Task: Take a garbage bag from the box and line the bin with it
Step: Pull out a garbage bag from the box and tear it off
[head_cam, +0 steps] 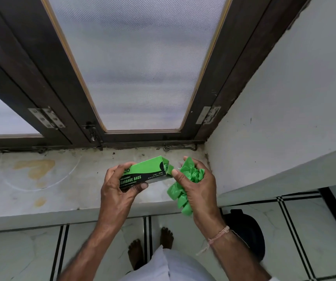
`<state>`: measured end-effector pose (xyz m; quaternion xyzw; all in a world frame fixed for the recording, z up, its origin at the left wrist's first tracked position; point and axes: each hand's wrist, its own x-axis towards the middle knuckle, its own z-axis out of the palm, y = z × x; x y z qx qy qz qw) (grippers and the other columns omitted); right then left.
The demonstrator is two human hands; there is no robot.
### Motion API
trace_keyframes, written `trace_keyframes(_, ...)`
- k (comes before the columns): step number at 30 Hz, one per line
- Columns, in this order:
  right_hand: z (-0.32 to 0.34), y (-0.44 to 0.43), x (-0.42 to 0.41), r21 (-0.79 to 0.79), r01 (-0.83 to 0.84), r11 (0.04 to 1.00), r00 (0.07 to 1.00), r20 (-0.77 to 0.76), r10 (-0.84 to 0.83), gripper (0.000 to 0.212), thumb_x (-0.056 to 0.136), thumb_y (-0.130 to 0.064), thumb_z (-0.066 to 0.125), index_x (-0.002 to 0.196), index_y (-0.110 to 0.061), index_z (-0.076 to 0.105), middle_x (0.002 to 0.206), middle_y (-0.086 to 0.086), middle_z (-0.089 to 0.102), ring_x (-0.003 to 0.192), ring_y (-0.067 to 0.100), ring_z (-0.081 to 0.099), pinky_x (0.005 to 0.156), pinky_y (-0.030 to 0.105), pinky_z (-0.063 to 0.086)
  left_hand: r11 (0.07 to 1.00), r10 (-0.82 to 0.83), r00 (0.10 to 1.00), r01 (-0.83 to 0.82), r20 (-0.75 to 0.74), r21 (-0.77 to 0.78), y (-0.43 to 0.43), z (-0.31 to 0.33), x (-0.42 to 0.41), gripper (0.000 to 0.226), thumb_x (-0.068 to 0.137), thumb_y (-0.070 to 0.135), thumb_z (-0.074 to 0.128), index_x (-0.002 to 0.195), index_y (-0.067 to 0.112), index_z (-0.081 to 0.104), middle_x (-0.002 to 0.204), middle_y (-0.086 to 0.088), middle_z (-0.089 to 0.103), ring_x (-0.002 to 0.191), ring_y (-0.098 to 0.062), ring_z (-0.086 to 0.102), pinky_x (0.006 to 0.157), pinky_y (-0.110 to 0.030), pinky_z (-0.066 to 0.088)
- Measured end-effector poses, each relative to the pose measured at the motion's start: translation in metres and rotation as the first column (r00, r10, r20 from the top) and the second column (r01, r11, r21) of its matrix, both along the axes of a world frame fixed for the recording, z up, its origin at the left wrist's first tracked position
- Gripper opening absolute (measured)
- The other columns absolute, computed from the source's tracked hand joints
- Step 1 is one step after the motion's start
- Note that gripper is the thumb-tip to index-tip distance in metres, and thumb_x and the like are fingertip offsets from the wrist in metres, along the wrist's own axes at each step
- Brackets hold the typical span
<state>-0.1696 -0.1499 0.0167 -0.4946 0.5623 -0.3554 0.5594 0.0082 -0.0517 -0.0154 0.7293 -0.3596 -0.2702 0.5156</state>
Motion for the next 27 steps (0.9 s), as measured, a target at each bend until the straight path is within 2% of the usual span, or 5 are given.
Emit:
trace_keyframes(5, -0.003, 0.0, -0.002, -0.069, -0.021, 0.997, 1.0, -0.008, 0.02, 0.045, 0.078, -0.026, 0.088, 0.119, -0.032, 0.071, 0.114, -0.012, 0.071, 0.102, 0.005, 0.069, 0.089, 0.038, 0.063, 1.0, 0.003, 1.0, -0.003, -0.024, -0.002, 0.0, -0.002, 0.002, 0.06, 0.068, 0.04, 0.083, 0.124, 0.028, 0.067, 0.12, 0.003, 0.058, 0.108, 0.003, 0.057, 0.084, -0.003, 0.045)
trace_keyframes(10, 0.0, -0.003, -0.002, -0.321, -0.219, 0.921, 0.973, -0.14, 0.182, 0.023, 0.082, -0.023, 0.083, 0.104, -0.026, 0.078, 0.118, -0.005, 0.064, 0.116, 0.006, 0.059, 0.097, 0.015, 0.047, 0.999, -0.04, 0.997, 0.041, -0.073, 0.01, 0.001, -0.004, 0.001, 0.059, 0.069, 0.037, 0.083, 0.125, 0.029, 0.066, 0.121, 0.005, 0.058, 0.112, -0.008, 0.059, 0.088, -0.011, 0.049)
trace_keyframes(17, -0.001, -0.015, -0.004, -0.207, -0.394, 0.896, 0.919, -0.104, 0.38, 0.022, 0.085, -0.019, 0.08, 0.105, -0.029, 0.077, 0.11, -0.006, 0.069, 0.109, 0.009, 0.067, 0.096, 0.04, 0.059, 0.995, -0.101, 0.99, 0.103, -0.097, 0.015, 0.0, -0.003, 0.008, 0.056, 0.066, 0.037, 0.084, 0.12, 0.032, 0.067, 0.12, 0.005, 0.058, 0.112, -0.009, 0.059, 0.087, -0.01, 0.049)
trace_keyframes(22, 0.004, -0.014, -0.005, -0.082, -0.413, 0.907, 0.91, -0.066, 0.408, 0.019, 0.084, -0.017, 0.082, 0.097, -0.019, 0.068, 0.095, -0.013, 0.07, 0.085, 0.005, 0.07, 0.077, 0.041, 0.065, 0.986, -0.155, 0.985, 0.159, -0.073, 0.049, -0.001, -0.002, 0.015, 0.06, 0.064, 0.041, 0.083, 0.122, 0.029, 0.068, 0.121, 0.003, 0.058, 0.112, -0.013, 0.06, 0.084, -0.007, 0.047)
trace_keyframes(27, 0.002, -0.013, -0.008, -0.009, -0.396, 0.918, 0.914, -0.105, 0.393, 0.032, 0.084, -0.019, 0.082, 0.109, -0.022, 0.062, 0.105, -0.009, 0.059, 0.084, 0.002, 0.064, 0.079, 0.034, 0.064, 0.981, -0.17, 0.984, 0.173, -0.044, 0.085, -0.001, -0.002, 0.016, 0.063, 0.064, 0.041, 0.084, 0.124, 0.03, 0.068, 0.12, 0.008, 0.058, 0.11, -0.011, 0.061, 0.085, -0.011, 0.048)
